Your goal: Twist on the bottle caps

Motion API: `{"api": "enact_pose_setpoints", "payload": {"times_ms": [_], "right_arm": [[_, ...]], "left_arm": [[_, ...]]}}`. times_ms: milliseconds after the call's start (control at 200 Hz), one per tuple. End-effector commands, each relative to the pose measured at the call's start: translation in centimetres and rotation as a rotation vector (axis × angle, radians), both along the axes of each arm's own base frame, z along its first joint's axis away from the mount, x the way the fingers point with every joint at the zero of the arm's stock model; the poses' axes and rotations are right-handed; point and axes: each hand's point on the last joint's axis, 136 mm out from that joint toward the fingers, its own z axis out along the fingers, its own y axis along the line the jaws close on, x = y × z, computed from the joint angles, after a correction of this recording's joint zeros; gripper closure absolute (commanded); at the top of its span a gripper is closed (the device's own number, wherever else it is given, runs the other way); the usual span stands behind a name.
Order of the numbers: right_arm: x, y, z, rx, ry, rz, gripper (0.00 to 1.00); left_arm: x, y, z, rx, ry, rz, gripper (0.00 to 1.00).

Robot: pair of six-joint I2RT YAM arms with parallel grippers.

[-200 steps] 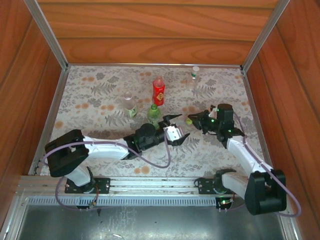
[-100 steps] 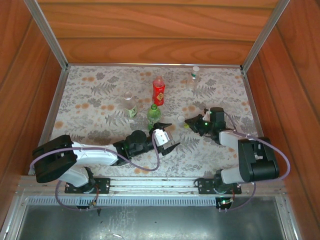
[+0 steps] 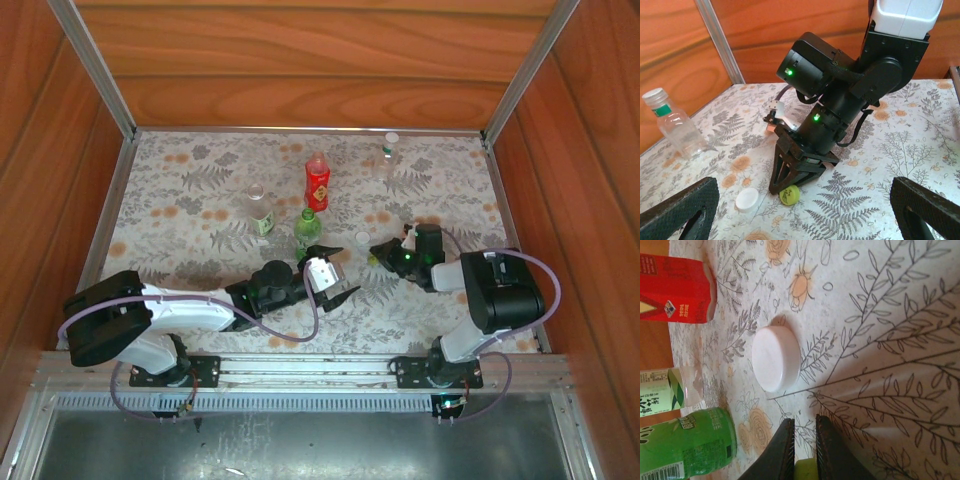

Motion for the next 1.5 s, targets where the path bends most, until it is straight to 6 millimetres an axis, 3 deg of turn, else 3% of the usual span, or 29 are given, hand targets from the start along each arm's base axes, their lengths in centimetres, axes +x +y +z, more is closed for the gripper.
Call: {"api": "enact_pose_setpoints", "payload": {"times_ms": [0,260,450,730,884,1019,1209,1494], "right_arm": [[-0.3,-0.9,-1.3,-0.060,-0.011,-0.022,0.88],[-0.7,-2.3,-1.1,-0.137,0.016,-0.066,0.68],[-0.8,-3.2,0.3,-0.199,0.025,-0.079,0.49],[-0.9,-3.4,5.2,-0.323,-0.146,0.015,0.26],[-1.5,-2.3,7.4,-0.415,-0.276,0.132,0.20],[-2.1,-1.4,8.6,-0.477,-0.338,0.192,0.17],[-2.0,-0.3,9.5,-0.513,-0.399,0.197,0.15],[-1.9,-0.5,9.7,-0.542,-0.412,0.170,0.15]], "left_arm": [[-0.8,0.2,1.0,-0.026,0.000,-0.023,0.07],[-1.0,0.5,1.3,-0.031,-0.003,-0.028,0.07],[-0.9,1.5,-0.2,-0.006,0.013,-0.012,0.06],[1.2,6.8,-1.5,-0.073,0.154,0.118,0.00],[4.1,10.9,-2.5,-0.114,0.205,0.279,0.00],[5.9,12.4,-2.2,-0.136,0.194,0.365,0.00],[8.6,12.8,-3.0,-0.143,0.168,0.402,0.00],[10.4,10.1,-3.0,-0.154,0.137,0.329,0.00]]}}
